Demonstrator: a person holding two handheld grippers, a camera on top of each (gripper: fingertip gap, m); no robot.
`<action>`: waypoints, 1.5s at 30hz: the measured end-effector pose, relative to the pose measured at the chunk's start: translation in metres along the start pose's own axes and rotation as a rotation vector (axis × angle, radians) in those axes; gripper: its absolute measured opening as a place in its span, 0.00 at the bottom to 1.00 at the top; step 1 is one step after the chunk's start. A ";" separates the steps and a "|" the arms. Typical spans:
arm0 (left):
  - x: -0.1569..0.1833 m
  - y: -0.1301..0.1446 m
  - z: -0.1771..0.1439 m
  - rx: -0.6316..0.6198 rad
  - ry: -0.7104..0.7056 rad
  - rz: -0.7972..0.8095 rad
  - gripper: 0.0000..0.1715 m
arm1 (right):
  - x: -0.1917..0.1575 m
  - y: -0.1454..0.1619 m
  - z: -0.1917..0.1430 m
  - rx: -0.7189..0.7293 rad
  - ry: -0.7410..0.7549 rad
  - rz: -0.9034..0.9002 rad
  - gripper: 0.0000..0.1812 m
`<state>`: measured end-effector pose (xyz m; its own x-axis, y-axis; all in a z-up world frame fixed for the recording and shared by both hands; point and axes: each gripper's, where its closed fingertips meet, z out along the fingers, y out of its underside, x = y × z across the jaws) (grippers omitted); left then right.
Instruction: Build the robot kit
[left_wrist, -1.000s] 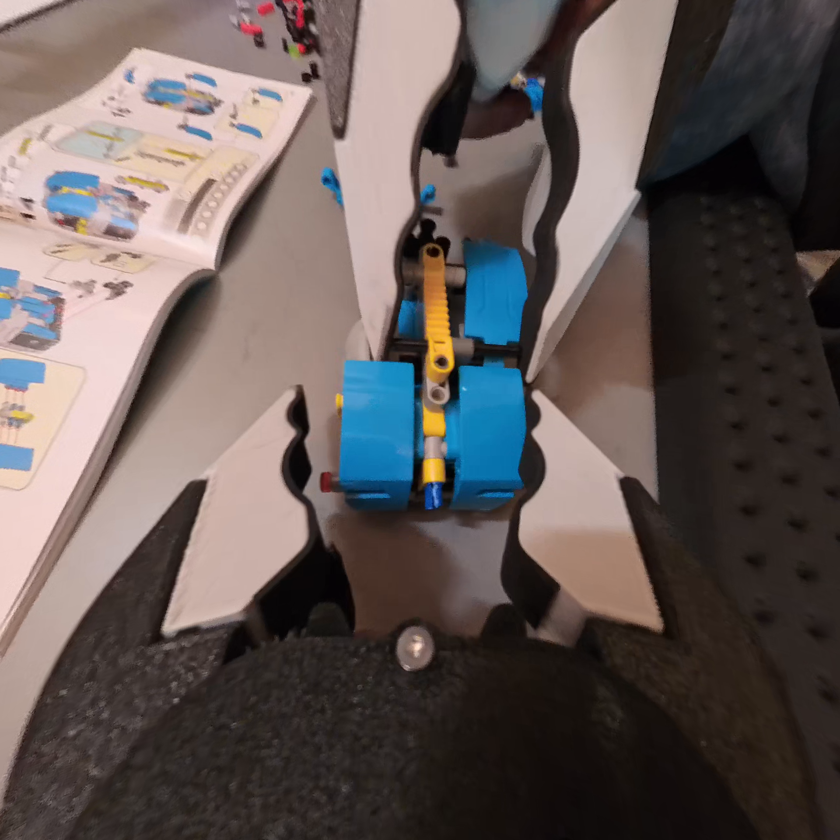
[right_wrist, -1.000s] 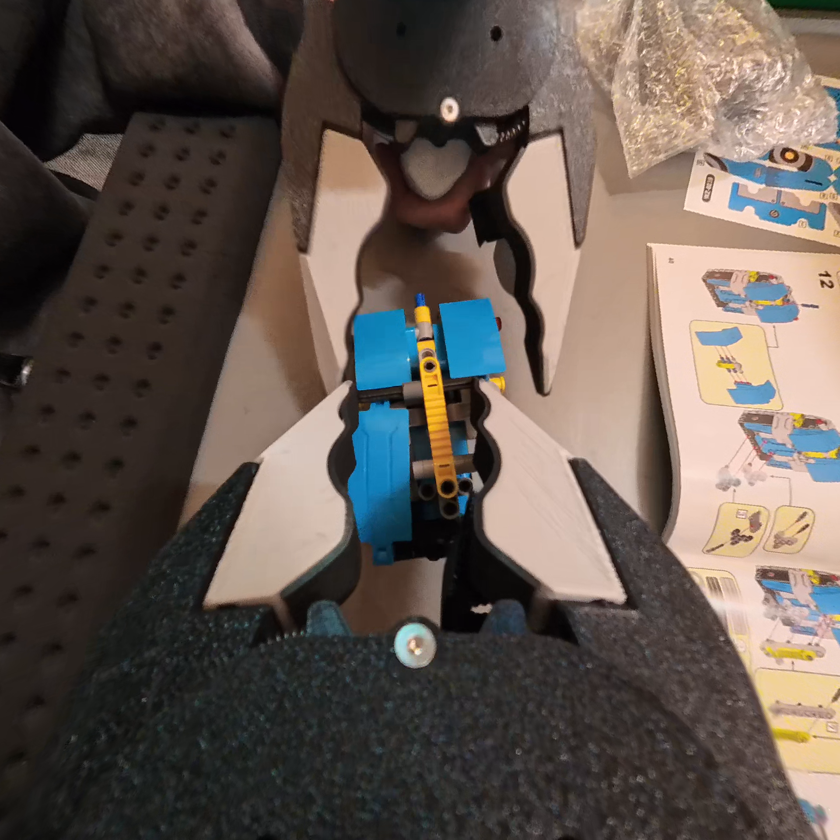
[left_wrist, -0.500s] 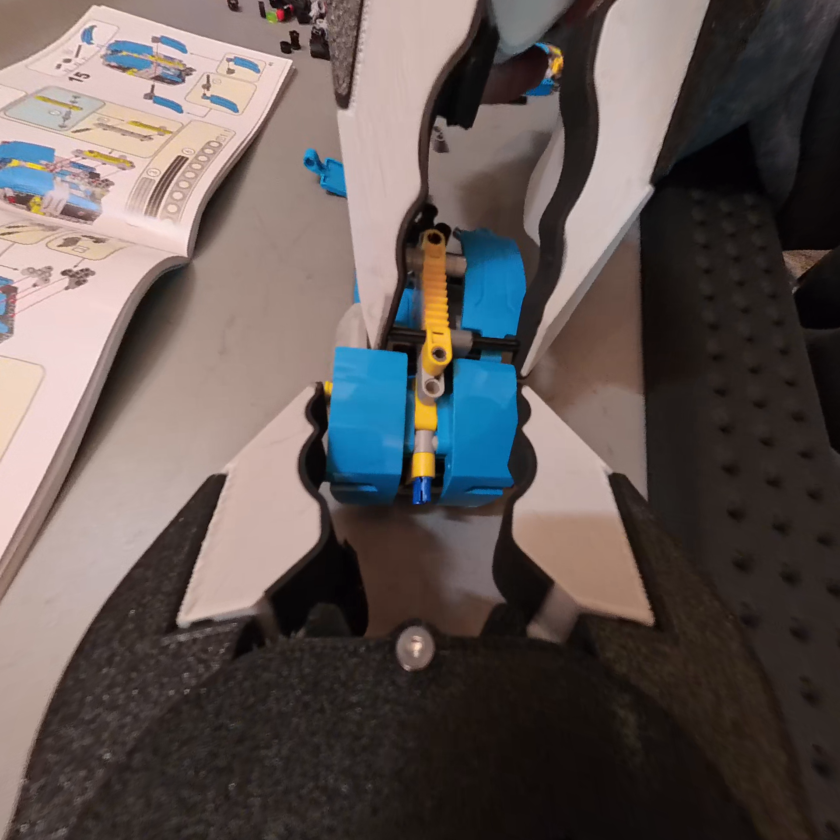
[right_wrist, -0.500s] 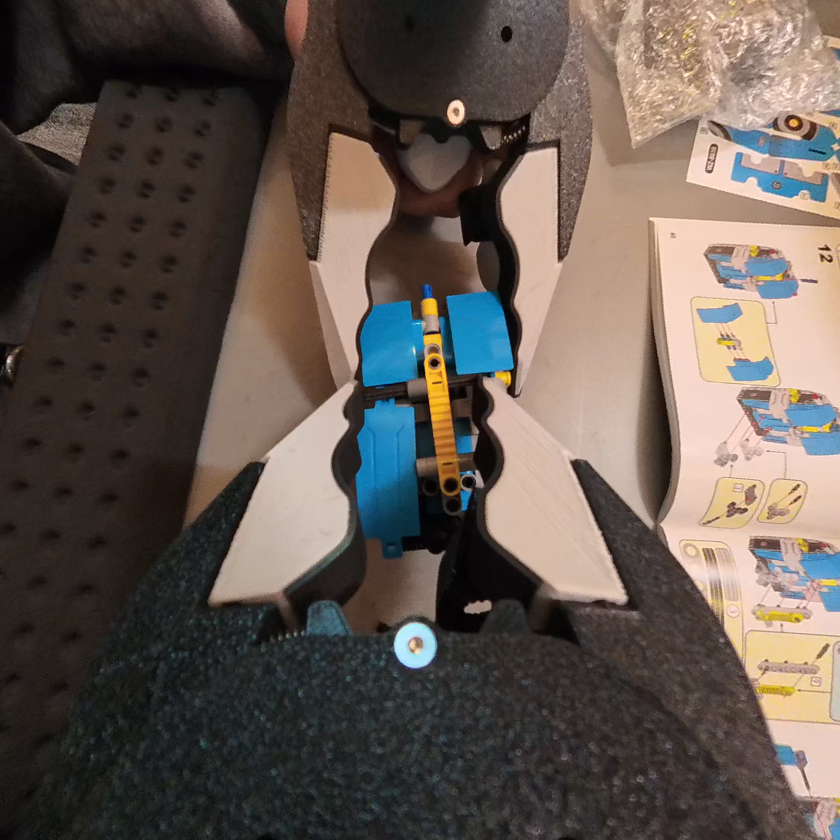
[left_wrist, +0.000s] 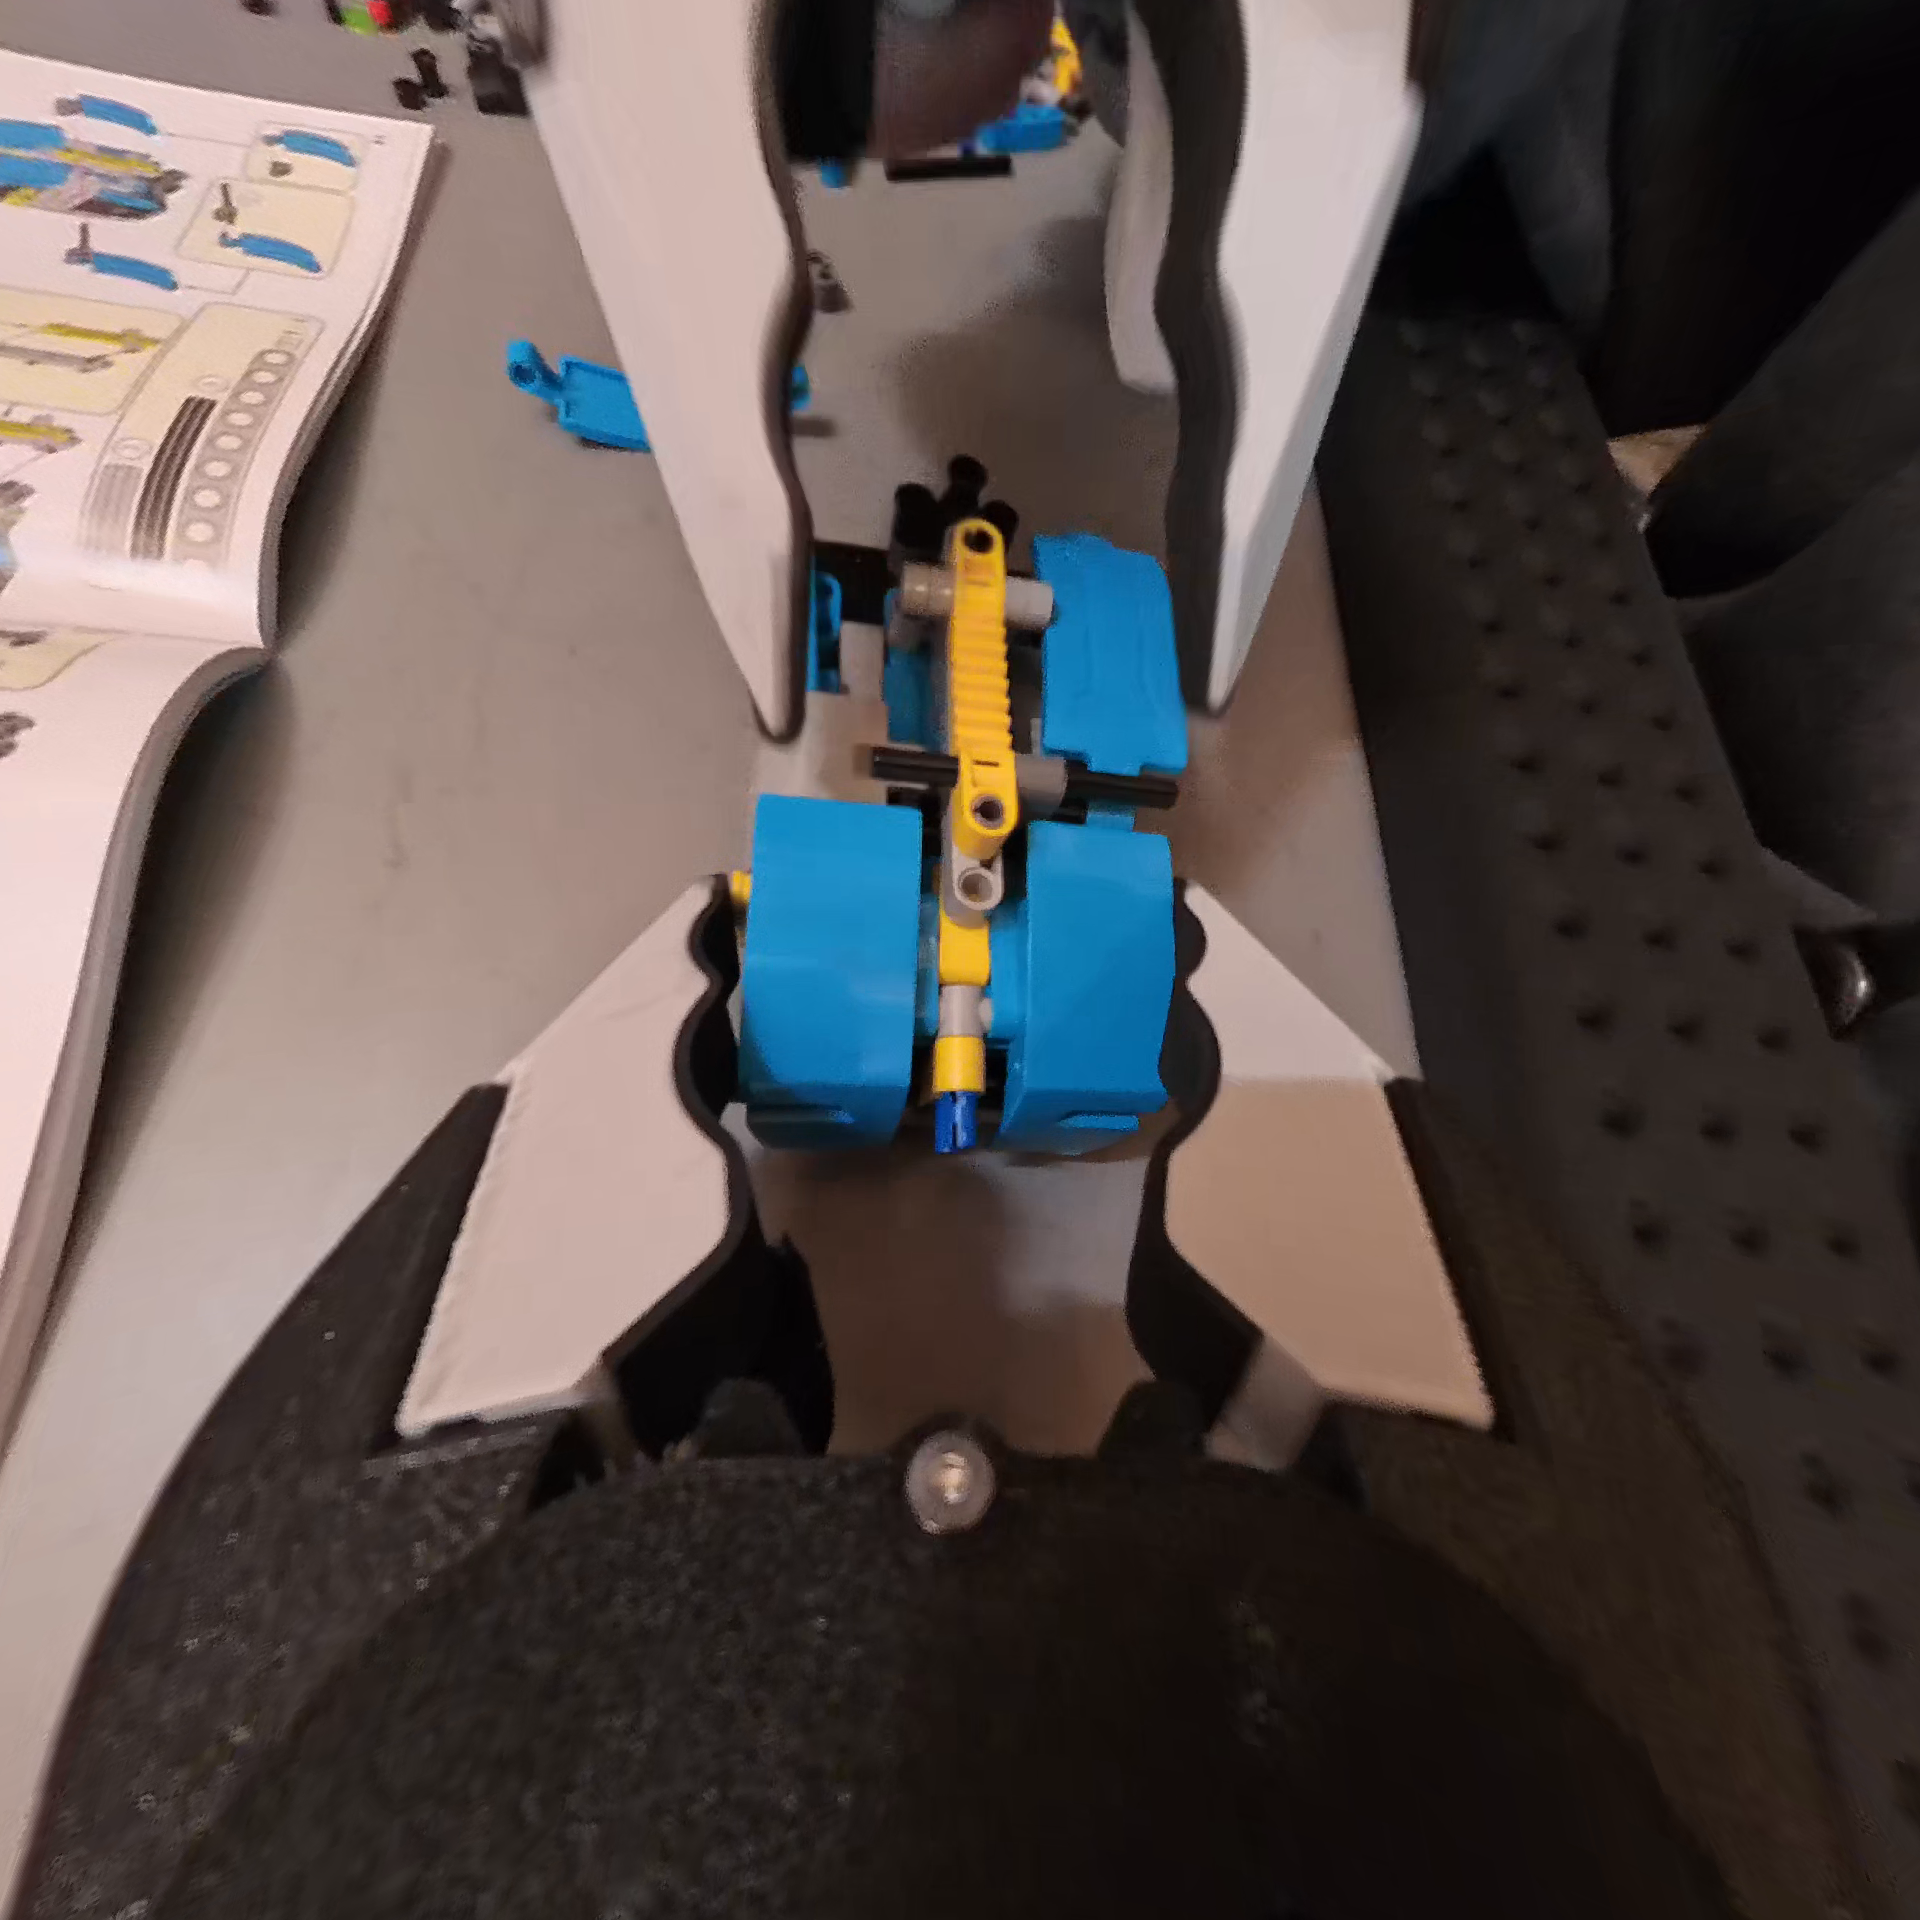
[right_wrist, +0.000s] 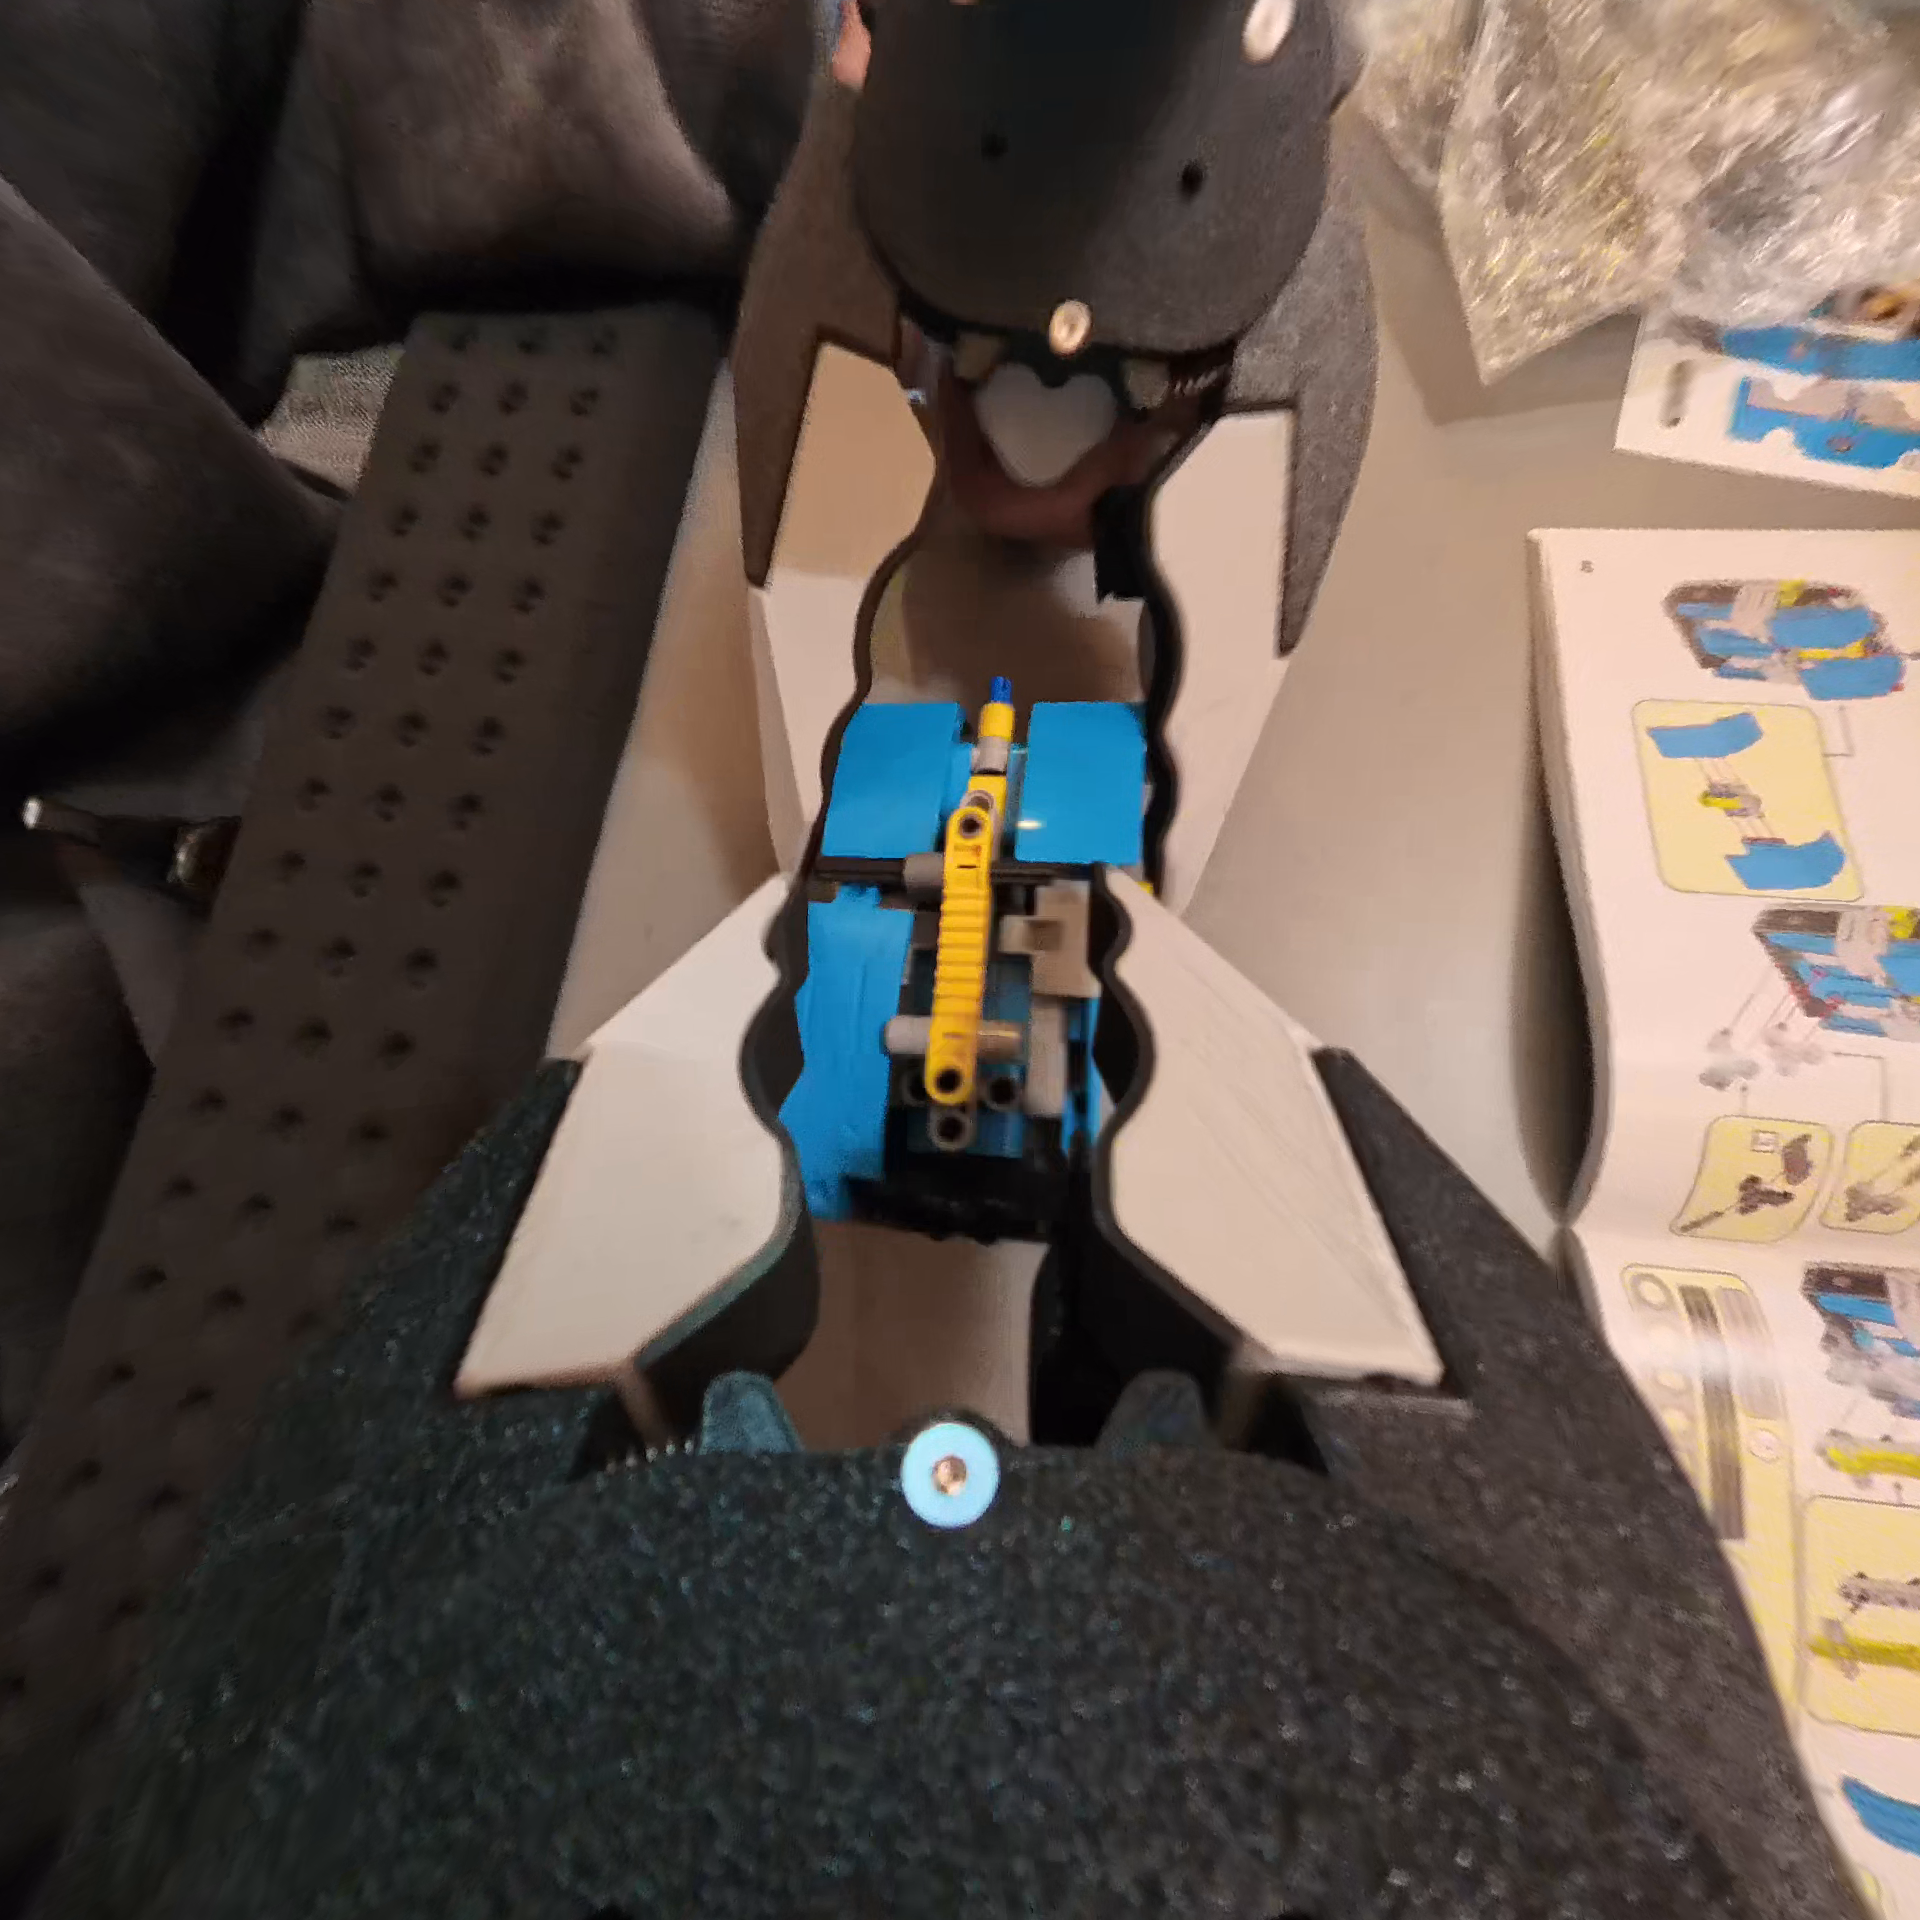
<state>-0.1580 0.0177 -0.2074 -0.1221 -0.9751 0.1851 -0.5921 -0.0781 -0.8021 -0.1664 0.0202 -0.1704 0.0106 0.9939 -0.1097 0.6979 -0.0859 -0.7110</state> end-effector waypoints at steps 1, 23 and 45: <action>-0.002 -0.001 -0.001 0.003 0.001 0.009 0.49 | 0.001 -0.005 -0.009 0.036 -0.014 0.014 0.30; -0.008 -0.029 -0.029 0.169 -0.419 -0.239 0.11 | 0.020 0.007 -0.003 0.175 0.420 0.604 0.10; -0.022 -0.031 -0.030 0.223 -0.538 -0.322 0.08 | 0.041 0.004 -0.004 0.354 0.478 0.482 0.12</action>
<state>-0.1609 0.0476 -0.1695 0.4820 -0.8590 0.1727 -0.3465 -0.3679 -0.8629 -0.1601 0.0611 -0.1745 0.6208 0.7556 -0.2088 0.2671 -0.4542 -0.8499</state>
